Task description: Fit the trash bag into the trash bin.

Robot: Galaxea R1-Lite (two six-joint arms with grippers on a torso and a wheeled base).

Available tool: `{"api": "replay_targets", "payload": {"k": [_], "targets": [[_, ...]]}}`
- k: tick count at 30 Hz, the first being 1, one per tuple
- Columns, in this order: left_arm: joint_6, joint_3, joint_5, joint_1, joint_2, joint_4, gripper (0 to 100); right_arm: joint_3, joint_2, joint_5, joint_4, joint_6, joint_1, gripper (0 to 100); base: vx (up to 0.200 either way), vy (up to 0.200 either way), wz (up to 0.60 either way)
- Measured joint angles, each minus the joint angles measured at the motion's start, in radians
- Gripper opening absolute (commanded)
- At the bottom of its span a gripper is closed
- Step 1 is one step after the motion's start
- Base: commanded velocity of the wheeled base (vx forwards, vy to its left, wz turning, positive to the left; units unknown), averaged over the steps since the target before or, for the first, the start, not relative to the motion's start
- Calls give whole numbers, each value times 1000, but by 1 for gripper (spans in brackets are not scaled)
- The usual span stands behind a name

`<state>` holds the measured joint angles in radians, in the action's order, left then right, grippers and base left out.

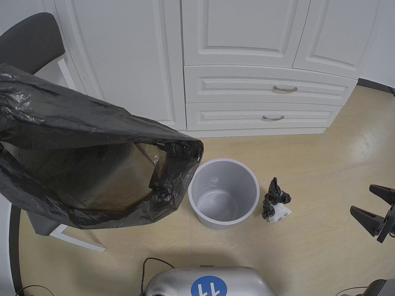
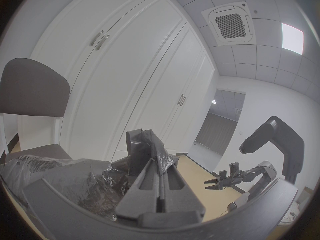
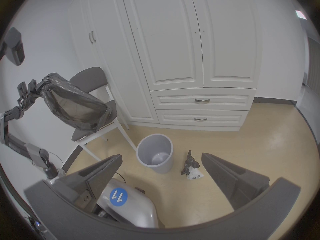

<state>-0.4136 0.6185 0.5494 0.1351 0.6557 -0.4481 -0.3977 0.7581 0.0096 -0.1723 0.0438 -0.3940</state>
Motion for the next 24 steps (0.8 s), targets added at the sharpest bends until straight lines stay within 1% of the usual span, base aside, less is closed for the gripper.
{"api": "replay_targets", "payload": {"k": [2, 4, 6, 8, 10, 11, 13, 18, 24], "targets": [[0, 7, 0, 6, 0, 0, 0, -1, 14, -62, -30, 30, -44, 100, 0, 0, 0], [0, 13, 0, 10, 0, 0, 0, -1, 34, -142, -65, 66, -98, 100, 0, 0, 0], [-1, 18, 0, 13, 0, 0, 0, -1, 67, -254, -120, 114, -174, 100, 0, 0, 0], [-1, 22, 0, 15, 0, -1, 0, -1, 102, -343, -176, 155, -238, 100, 0, 0, 0], [-5, 24, 0, 16, 1, -1, 0, 1, 140, -411, -231, 190, -298, 100, 0, 0, 0], [-10, 25, 0, 17, 2, -1, 0, 5, 162, -435, -251, 207, -327, 100, 0, 0, 0], [-18, 26, 0, 18, 6, -1, 0, 13, 199, -453, -274, 234, -372, 100, 0, 0, 0], [-21, 29, 0, 20, 21, -2, 0, 13, 280, -461, -291, 298, -461, 100, 0, 0, 0], [-20, 31, -3, 20, 60, -25, 0, -48, 394, -457, -295, 311, -504, 100, 0, 0, 0]]}}
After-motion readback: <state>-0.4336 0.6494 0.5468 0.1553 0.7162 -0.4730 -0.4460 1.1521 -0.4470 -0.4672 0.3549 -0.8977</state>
